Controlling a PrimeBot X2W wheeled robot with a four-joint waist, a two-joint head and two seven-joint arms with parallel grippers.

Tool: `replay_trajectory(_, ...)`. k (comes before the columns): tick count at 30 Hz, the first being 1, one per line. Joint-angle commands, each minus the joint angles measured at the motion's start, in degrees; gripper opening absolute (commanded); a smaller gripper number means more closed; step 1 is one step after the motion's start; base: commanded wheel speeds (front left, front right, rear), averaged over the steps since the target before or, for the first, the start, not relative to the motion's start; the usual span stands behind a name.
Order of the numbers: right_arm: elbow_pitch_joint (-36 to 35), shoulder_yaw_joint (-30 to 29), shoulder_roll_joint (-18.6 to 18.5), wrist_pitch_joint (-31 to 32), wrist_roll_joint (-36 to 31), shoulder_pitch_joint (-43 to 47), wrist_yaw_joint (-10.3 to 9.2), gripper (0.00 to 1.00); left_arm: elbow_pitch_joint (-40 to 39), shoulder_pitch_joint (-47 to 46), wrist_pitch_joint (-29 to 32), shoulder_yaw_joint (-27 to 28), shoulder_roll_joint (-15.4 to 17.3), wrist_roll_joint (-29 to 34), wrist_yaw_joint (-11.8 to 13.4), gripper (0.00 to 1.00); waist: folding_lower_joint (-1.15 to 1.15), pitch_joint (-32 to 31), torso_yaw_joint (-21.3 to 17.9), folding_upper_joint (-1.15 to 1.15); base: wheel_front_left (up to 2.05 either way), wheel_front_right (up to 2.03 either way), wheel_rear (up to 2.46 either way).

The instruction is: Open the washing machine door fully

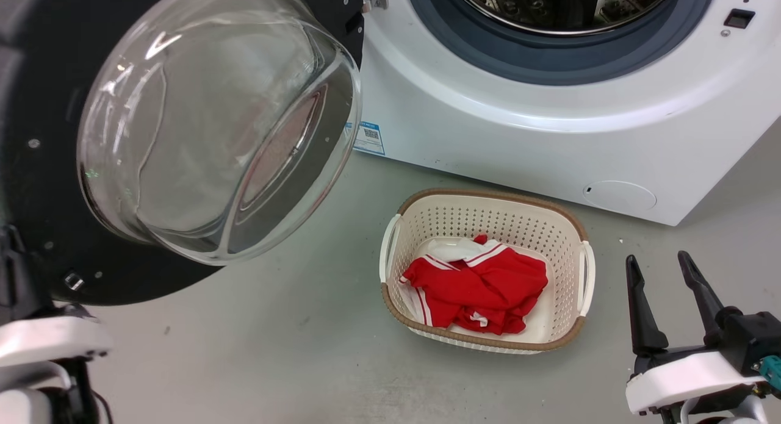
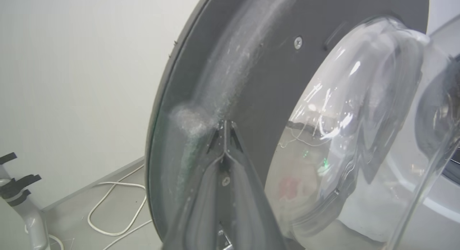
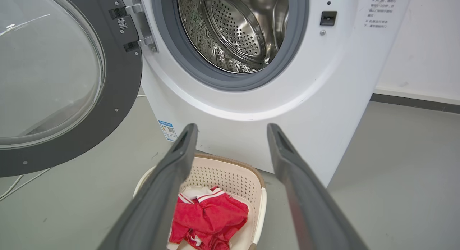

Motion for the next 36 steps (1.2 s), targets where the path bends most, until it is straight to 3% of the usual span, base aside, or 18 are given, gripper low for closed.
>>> replay_trajectory(1, -0.3, 0.1, -0.4, 0.1, 0.1, -0.9, -0.04, 1.0, 0.5, -1.1, -0.4, 1.1, 0.6, -0.3, -0.1, 0.0, 0.0, 0.3, -0.1, 0.0, 0.0, 0.0, 0.0)
replay_trajectory(11, 0.1, 0.6, -1.3, 0.2, -0.3, -1.8, -0.04, 1.0, 7.2, -5.6, -0.1, 7.3, 2.0, 0.3, -5.8, 0.0, 0.0, 1.5, -1.0, 0.0, 0.0, 0.0, 0.0)
replay_trajectory(17, 0.7, 0.4, -1.2, 0.1, 0.0, -1.6, -0.04, 1.0, 8.1, -6.5, -0.1, 8.4, 0.1, 2.4, -7.6, 0.0, 0.0, 0.9, -0.9, 0.0, 0.0, 0.0, 0.0)
replay_trajectory(26, 2.5, 0.6, -0.2, -0.8, 0.4, -0.4, -0.04, 1.0, 3.7, -1.9, -0.2, 8.9, -3.6, 7.1, -7.7, 0.0, 0.0, -2.8, -0.7, 0.0, 0.0, 0.0, 0.0)
replay_trajectory(36, 4.9, 1.0, 0.7, -2.1, 1.0, 0.8, -0.04, 1.0, -3.8, 7.4, -0.2, 4.9, -8.8, 10.8, -7.6, 0.0, 0.0, -7.7, -2.6, 0.0, 0.0, 0.0, 0.0)
